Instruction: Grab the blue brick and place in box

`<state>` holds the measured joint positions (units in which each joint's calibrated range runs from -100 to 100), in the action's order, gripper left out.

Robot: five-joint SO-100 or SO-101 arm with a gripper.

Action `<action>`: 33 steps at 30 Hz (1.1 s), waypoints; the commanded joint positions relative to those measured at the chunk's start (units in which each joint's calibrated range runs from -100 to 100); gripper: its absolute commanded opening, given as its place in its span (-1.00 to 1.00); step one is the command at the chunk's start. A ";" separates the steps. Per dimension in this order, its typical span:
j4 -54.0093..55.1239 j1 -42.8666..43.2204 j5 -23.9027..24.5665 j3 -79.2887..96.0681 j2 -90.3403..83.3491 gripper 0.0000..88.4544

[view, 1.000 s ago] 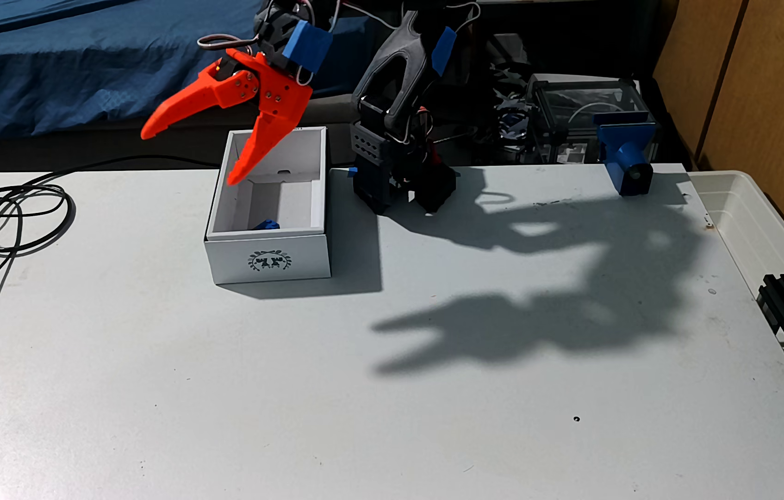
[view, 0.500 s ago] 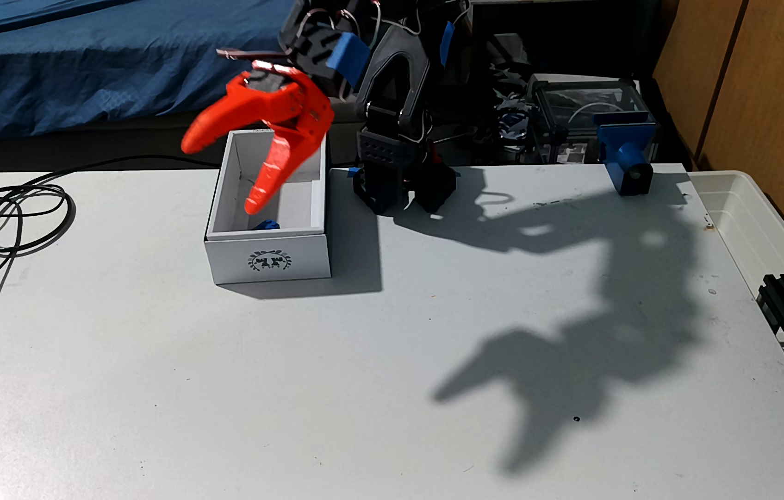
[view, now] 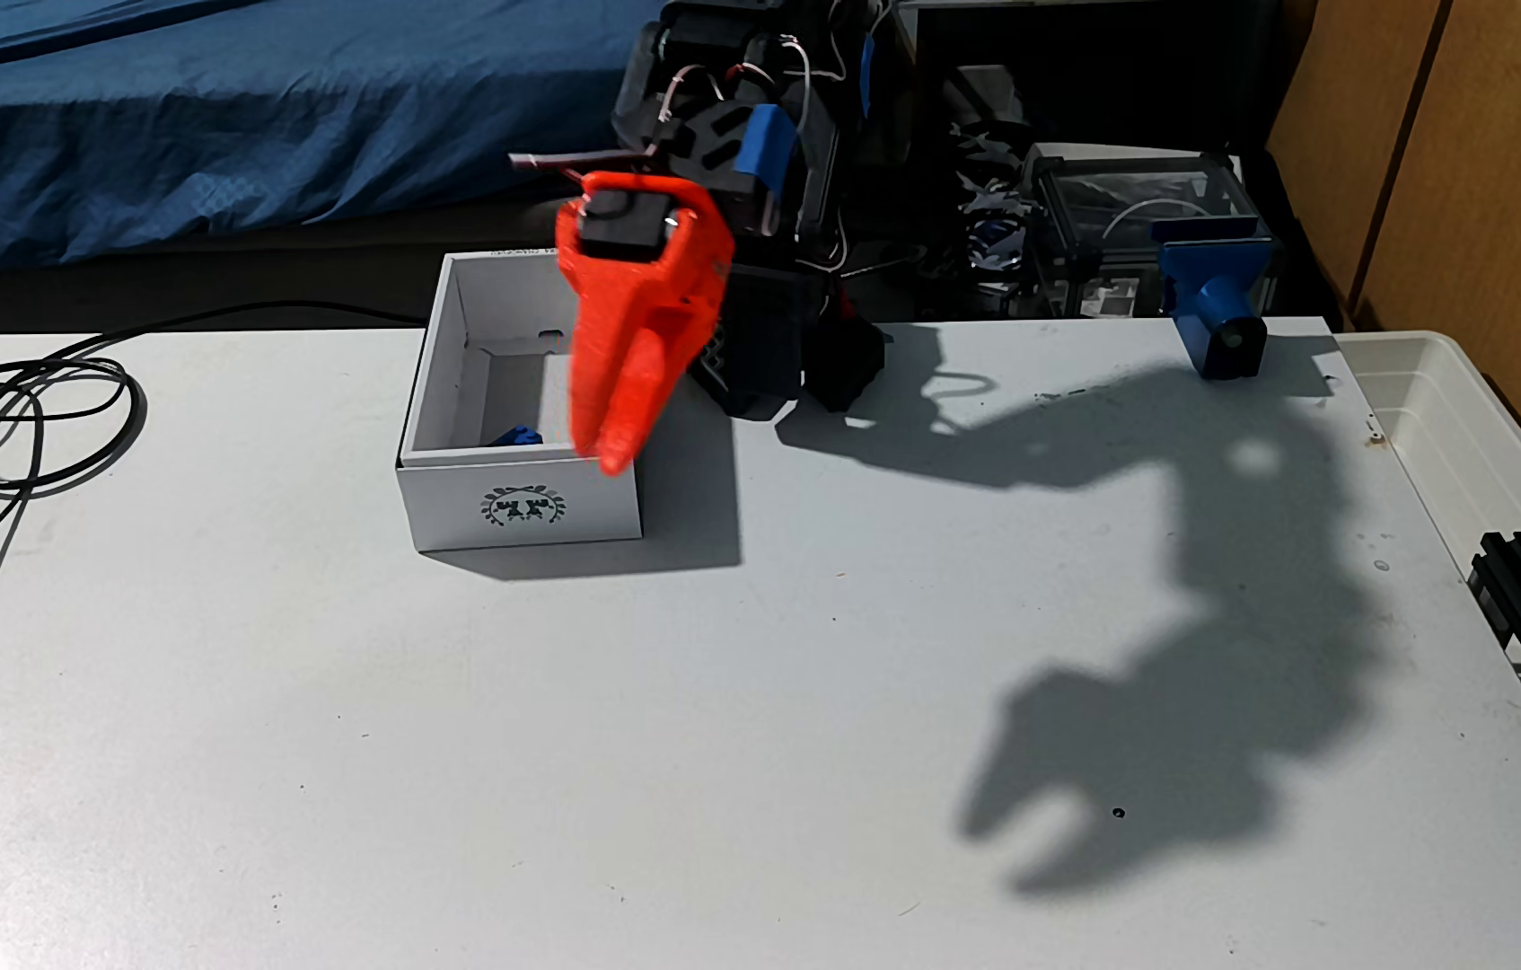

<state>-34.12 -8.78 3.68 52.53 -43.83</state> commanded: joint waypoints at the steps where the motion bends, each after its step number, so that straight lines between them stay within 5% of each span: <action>1: 1.34 2.39 -0.24 1.78 -3.90 -0.75; 9: 14.86 7.89 -0.29 25.74 -30.54 -0.77; 16: 14.78 11.68 -1.66 42.77 -55.91 -0.77; 33: 7.45 13.31 -3.29 46.76 -55.83 -0.77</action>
<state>-25.25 4.06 0.79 99.46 -99.07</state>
